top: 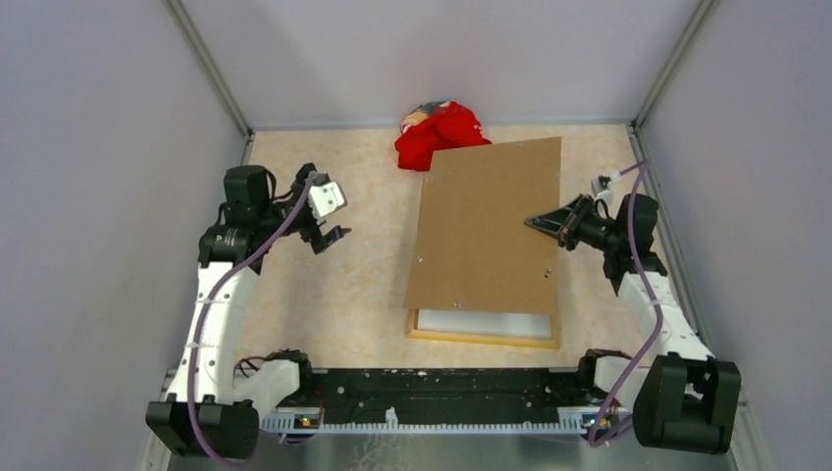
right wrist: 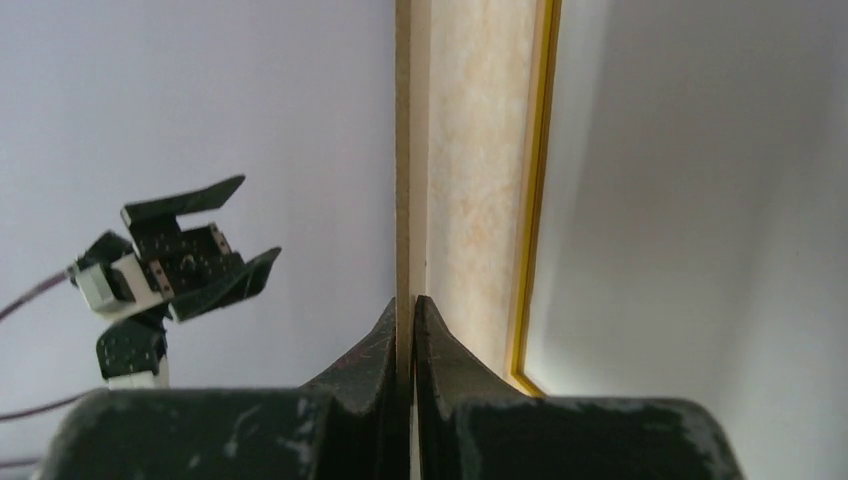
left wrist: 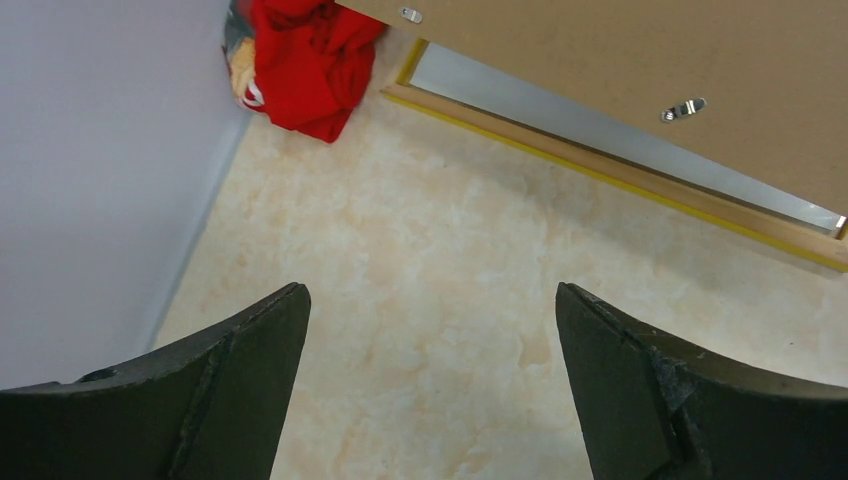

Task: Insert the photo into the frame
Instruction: Place the photo frame item in the photo frame.

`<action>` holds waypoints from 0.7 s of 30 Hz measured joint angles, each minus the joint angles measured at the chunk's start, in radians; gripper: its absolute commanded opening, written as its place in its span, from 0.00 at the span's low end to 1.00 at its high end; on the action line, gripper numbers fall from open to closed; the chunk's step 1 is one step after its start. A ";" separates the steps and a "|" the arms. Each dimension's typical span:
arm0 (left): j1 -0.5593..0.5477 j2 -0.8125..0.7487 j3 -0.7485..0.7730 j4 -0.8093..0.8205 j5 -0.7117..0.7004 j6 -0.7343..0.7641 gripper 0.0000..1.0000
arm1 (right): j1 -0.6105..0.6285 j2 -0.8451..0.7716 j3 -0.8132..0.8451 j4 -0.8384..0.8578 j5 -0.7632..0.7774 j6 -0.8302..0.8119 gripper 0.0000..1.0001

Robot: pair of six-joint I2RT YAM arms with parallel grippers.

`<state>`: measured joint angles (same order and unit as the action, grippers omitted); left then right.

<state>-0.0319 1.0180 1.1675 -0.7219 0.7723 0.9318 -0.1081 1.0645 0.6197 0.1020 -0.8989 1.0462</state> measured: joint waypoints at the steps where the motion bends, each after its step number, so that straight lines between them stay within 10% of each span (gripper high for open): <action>1: 0.000 0.005 -0.014 0.003 0.002 -0.007 0.99 | 0.000 -0.017 -0.012 -0.020 -0.014 -0.024 0.00; 21: 0.000 0.011 -0.175 0.079 -0.001 -0.039 0.99 | -0.040 0.031 -0.067 -0.159 -0.012 -0.265 0.00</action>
<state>-0.0319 1.0290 0.9924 -0.6430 0.7712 0.8925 -0.1482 1.0950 0.5529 -0.0570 -0.9108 0.7811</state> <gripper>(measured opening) 0.987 0.018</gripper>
